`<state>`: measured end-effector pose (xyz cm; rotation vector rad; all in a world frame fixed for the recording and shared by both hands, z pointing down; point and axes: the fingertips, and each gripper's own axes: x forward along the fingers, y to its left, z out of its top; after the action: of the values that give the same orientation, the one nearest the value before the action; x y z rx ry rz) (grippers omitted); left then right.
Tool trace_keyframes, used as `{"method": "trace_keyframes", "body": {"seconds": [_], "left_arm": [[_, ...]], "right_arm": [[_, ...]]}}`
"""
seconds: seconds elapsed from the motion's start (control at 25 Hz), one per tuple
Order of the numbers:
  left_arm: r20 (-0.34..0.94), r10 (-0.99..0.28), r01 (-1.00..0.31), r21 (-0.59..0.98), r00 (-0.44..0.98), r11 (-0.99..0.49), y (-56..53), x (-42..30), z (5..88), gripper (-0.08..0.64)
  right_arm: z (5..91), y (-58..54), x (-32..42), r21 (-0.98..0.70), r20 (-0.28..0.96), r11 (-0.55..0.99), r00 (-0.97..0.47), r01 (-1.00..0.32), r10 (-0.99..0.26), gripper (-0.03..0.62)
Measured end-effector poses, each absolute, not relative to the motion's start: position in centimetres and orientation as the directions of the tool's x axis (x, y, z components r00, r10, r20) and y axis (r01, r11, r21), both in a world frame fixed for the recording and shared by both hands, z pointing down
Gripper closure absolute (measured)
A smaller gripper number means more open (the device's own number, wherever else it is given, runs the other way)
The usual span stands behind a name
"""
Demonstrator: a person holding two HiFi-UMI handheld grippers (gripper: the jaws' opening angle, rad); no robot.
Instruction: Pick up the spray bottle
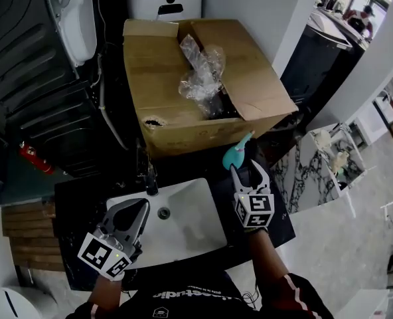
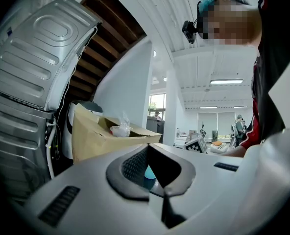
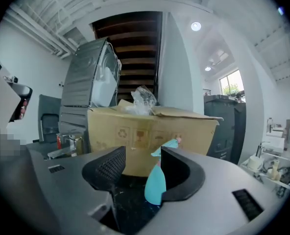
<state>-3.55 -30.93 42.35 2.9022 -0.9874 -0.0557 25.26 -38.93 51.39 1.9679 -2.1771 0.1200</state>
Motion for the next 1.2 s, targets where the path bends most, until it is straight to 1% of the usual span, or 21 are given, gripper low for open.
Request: {"method": "trace_keyframes", "body": {"seconds": [0.2, 0.48, 0.8, 0.84, 0.92, 1.2], "left_arm": [[0.037, -0.628, -0.628, 0.094, 0.778, -0.773, -32.5, -3.6, 43.8, 0.545], [0.091, -0.648, -0.654, 0.114, 0.756, -0.747, -34.1, -4.0, 45.7, 0.545], [0.115, -0.664, -0.674, 0.124, 0.739, -0.728, -35.0, -4.3, 46.7, 0.545], [0.116, -0.666, -0.676, 0.124, 0.737, -0.726, -34.9, -4.4, 46.7, 0.545], [0.116, -0.672, -0.682, 0.124, 0.731, -0.721, -34.8, -4.7, 46.7, 0.545], [0.096, -0.684, -0.691, 0.118, 0.723, -0.714, -33.5, -5.2, 45.7, 0.545]], "right_arm": [[55.2, -43.0, 27.4, 0.142, 0.268, 0.071, -0.031, -0.987, -0.963, 0.351], [57.8, -47.0, 29.8, 0.15, 0.306, 0.0, 0.047, -0.989, -0.951, 0.341], [57.9, -49.5, 30.5, 0.131, 0.307, 0.001, 0.04, -0.991, -0.951, 0.344], [57.8, -49.5, 30.5, 0.134, 0.301, 0.0, 0.041, -0.991, -0.953, 0.353], [57.7, -49.4, 30.4, 0.14, 0.298, 0.004, 0.038, -0.99, -0.954, 0.402], [56.7, -48.2, 29.5, 0.133, 0.296, 0.034, 0.007, -0.991, -0.955, 0.408]]}}
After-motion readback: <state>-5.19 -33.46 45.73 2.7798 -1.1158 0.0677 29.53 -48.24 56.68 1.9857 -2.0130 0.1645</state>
